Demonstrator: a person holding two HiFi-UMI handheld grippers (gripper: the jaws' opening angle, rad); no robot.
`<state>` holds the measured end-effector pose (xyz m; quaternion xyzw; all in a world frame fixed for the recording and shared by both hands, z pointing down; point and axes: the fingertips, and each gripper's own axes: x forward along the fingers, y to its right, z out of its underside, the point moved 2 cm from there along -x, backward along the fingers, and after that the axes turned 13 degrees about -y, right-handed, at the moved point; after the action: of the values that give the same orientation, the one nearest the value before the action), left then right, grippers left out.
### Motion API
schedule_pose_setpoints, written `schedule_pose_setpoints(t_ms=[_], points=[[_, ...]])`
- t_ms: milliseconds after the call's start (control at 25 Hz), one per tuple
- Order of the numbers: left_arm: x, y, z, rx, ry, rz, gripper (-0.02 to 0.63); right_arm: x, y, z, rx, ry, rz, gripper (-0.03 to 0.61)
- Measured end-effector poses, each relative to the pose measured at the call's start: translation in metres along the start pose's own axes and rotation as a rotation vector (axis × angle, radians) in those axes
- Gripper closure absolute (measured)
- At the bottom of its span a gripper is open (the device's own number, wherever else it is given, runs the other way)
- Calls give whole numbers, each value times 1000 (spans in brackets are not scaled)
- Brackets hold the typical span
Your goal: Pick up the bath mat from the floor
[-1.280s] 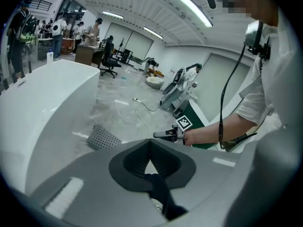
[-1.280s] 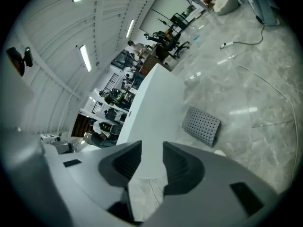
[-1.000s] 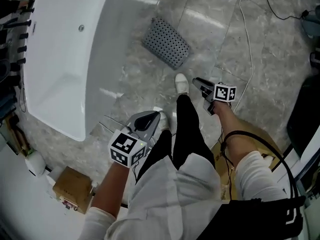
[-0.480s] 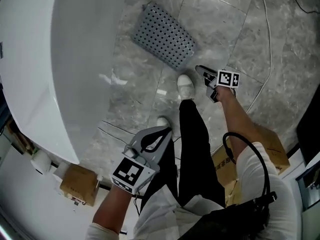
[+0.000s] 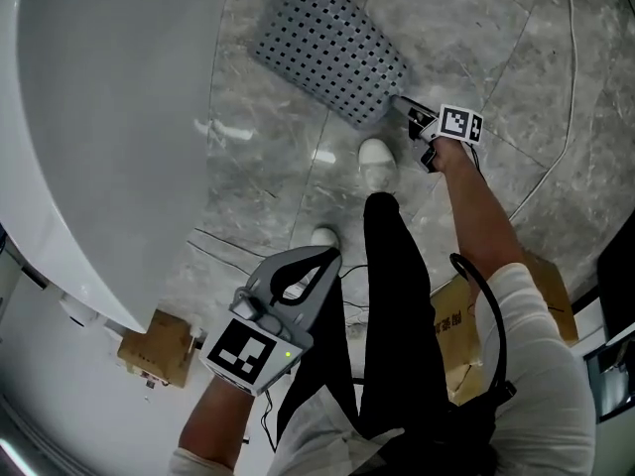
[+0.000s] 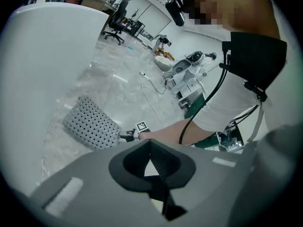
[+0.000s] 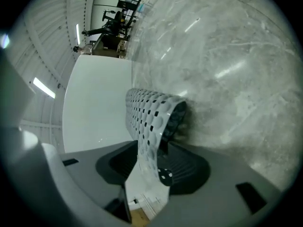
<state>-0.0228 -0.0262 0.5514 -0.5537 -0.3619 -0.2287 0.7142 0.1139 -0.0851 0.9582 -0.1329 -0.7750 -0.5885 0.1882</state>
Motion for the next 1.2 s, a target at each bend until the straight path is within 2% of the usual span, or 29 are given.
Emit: schedule_pose_setpoints(t_ms=[200, 360, 480, 560, 640, 760, 960, 1040, 1200], points=[[4, -28, 7, -19, -24, -41, 607, 27, 5, -12, 19, 0, -70, 410], [4, -37, 13, -47, -26, -51, 607, 46, -9, -29, 22, 20, -156, 413], [5, -40, 18, -35, -15, -70, 607, 54, -24, -36, 14, 47, -176, 516], [2, -40, 15, -42, -8, -73, 607, 52, -35, -33, 5, 57, -192, 548], [-3, -35, 9, -58, 1, -63, 607, 48, -45, -30, -6, 61, -193, 555], [-15, -32, -3, -19, 54, -75, 607, 43, -65, -33, -22, 64, -188, 558], [-47, -9, -11, -15, 97, -64, 607, 34, -125, -30, -64, 56, -196, 560], [-59, 5, -12, -13, 117, -63, 607, 27, -146, -27, -97, 42, -178, 560], [-85, 27, -9, 47, 196, -101, 607, 13, -179, -21, -184, 8, -123, 561]])
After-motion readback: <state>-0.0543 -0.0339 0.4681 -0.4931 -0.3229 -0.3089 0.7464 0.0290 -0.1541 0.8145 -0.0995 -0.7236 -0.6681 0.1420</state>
